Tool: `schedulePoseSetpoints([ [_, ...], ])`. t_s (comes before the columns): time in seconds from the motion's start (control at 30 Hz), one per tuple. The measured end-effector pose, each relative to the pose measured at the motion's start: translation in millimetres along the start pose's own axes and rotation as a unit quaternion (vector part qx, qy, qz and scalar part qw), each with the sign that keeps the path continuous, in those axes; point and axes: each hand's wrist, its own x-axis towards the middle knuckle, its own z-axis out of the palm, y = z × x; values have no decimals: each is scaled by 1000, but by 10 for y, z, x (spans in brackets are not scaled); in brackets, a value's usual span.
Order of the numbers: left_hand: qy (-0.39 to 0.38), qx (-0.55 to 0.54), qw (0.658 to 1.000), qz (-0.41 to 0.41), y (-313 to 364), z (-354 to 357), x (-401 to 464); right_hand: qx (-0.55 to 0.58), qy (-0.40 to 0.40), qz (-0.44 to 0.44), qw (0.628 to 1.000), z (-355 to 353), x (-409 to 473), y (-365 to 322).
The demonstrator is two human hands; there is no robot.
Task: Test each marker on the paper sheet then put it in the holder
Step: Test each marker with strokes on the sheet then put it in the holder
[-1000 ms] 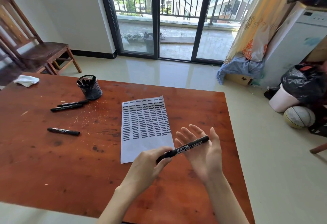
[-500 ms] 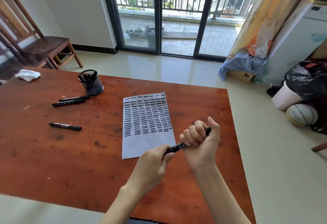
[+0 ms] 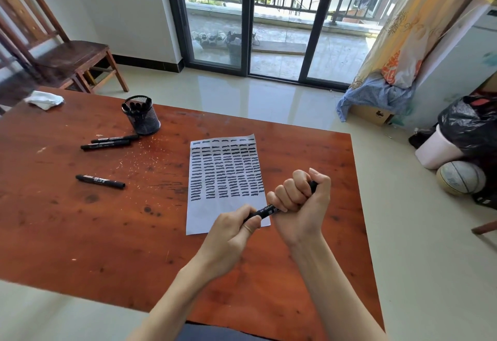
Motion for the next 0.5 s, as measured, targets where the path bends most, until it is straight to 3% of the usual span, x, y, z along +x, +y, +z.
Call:
schedulePoseSetpoints([
  [0.27, -68, -12, 997, -41, -126, -189, 77, -10, -30, 16, 999, -63, 107, 149],
  [0.4, 20, 18, 997, -70, -455, -417, 111, -119, -53, 36, 991, 59, 367, 415],
  [0.5, 101, 46, 990, -88, -761, -664, 52, -342, -41, 18, 939, 121, 528, 677],
])
